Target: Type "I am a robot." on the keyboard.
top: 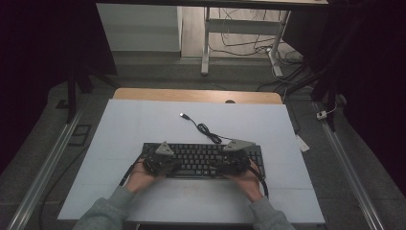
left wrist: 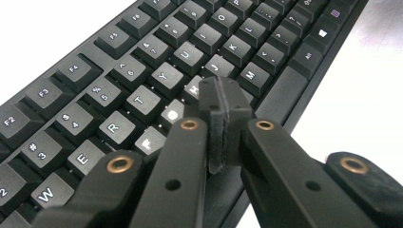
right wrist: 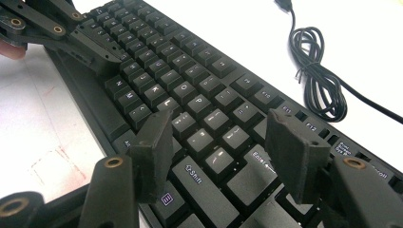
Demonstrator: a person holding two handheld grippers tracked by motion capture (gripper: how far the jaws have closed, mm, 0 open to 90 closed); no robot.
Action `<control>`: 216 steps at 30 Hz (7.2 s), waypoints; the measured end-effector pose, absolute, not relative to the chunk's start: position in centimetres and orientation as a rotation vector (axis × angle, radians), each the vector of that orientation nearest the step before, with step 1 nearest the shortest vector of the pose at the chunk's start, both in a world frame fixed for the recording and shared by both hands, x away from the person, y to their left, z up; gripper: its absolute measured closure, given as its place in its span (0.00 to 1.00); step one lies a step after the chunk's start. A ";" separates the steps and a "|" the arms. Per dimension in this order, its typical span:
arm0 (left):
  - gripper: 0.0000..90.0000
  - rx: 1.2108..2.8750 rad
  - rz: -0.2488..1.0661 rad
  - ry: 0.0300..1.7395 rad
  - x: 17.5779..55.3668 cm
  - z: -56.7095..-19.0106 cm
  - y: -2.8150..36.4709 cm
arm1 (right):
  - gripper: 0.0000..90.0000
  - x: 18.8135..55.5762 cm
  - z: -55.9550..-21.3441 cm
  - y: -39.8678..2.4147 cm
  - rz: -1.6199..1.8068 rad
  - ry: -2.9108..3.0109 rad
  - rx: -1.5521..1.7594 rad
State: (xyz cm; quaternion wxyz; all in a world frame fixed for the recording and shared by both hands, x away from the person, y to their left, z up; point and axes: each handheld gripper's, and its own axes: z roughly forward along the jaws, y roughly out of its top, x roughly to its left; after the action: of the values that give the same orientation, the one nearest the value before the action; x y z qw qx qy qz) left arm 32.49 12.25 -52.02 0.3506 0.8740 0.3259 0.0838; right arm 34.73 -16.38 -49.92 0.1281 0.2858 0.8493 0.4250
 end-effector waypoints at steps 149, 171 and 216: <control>0.36 2.083 0.361 1.055 33.5 -50.5 16.4 | 0.52 33.4 -50.1 -19.1 1.229 2.452 0.826; 0.77 2.052 0.374 0.989 33.5 -49.9 15.5 | 0.52 33.8 -50.0 -19.1 1.220 2.441 0.824; 0.99 2.203 0.356 0.961 34.4 -51.7 12.8 | 0.51 33.9 -50.2 -19.0 1.207 2.442 0.832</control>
State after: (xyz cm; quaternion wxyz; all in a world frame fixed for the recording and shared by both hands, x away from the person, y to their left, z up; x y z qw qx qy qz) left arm 34.40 12.77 -51.68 0.3485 0.8498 0.3708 0.1372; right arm 33.85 -19.02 -50.17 0.1462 0.2890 0.8481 0.4193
